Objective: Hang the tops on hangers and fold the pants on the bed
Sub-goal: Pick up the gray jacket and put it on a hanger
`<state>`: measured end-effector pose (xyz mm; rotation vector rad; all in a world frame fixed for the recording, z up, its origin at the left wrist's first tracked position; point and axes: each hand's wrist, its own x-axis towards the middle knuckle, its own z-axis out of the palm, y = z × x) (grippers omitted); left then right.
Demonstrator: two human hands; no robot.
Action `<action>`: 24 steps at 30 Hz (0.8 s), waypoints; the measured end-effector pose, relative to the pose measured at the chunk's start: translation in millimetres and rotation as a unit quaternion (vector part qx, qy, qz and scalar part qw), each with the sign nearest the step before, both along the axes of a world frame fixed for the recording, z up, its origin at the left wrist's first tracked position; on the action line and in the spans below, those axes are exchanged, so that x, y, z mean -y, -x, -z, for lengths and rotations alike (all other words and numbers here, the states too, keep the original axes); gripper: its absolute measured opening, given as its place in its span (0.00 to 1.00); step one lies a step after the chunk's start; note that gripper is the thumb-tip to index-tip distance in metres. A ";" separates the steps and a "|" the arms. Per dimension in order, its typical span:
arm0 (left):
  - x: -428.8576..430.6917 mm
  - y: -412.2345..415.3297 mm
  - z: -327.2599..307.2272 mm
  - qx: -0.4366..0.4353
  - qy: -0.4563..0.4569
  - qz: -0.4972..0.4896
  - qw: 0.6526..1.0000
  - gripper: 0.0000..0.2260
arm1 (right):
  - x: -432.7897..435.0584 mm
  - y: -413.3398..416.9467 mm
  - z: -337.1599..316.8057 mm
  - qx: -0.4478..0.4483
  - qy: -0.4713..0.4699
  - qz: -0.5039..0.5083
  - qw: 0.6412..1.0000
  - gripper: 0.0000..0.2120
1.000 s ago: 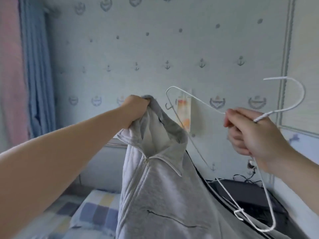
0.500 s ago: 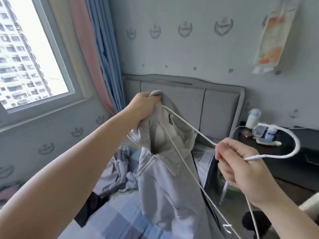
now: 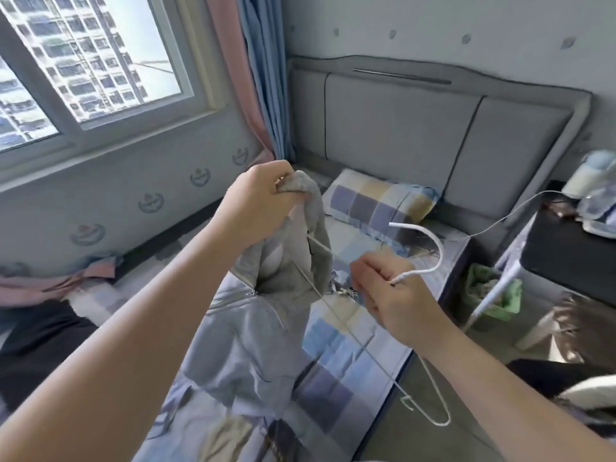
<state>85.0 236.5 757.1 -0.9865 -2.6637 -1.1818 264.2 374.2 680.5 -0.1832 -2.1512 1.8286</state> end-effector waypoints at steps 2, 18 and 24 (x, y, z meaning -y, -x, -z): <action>13.6 -3.7 2.9 0.002 -0.008 -0.008 1.000 0.14 | 10.1 6.2 5.7 -0.001 0.017 -0.015 1.000 0.19; 50.9 -81.3 67.3 0.110 0.026 0.036 0.993 0.11 | 56.7 9.5 58.7 0.016 0.096 0.032 0.995 0.19; 47.0 -104.1 93.2 0.116 -0.005 0.056 0.992 0.06 | 47.8 -2.2 66.4 0.014 0.078 -0.046 0.996 0.22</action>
